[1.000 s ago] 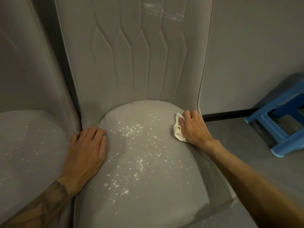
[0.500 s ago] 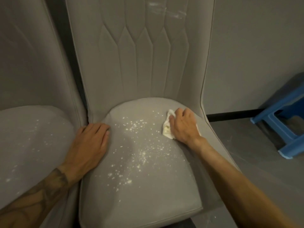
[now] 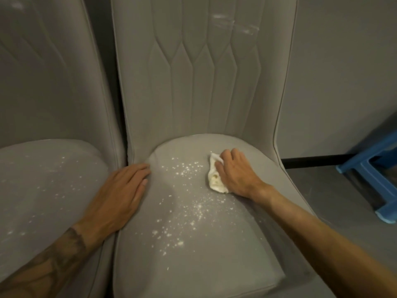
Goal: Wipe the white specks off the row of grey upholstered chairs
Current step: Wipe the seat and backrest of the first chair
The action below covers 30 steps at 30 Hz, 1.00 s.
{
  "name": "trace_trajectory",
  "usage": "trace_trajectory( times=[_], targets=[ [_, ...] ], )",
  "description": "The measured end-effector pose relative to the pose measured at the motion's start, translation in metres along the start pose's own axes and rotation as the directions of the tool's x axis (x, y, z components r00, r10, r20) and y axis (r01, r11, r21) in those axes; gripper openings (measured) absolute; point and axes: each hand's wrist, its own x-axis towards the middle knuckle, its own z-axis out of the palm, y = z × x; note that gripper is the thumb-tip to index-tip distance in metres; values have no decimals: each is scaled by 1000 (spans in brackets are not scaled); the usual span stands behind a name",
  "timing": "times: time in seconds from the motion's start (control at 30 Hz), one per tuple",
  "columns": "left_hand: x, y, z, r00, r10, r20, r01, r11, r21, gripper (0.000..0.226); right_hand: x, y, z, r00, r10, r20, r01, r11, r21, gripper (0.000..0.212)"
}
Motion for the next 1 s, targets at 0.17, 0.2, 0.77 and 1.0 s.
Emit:
trace_trajectory(
  times=[0.17, 0.2, 0.77, 1.0],
  targets=[
    [-1, -5, 5, 997, 29, -66, -24, 997, 77, 33, 31, 35, -5, 948, 318, 21, -304, 921, -244, 37],
    [0, -5, 5, 997, 29, -68, -23, 996, 82, 32, 41, 26, -3, 949, 316, 18, -299, 914, -274, 37],
    [0, 1, 3, 999, -28, -25, 30, 997, 75, 33, 47, -22, 23, 999, -15, 34, 13, 999, 50, 31],
    [0, 2, 3, 999, -48, -16, 49, 997, 61, 33, 50, 22, 4, 958, 286, 13, -275, 932, -237, 37]
  ],
)
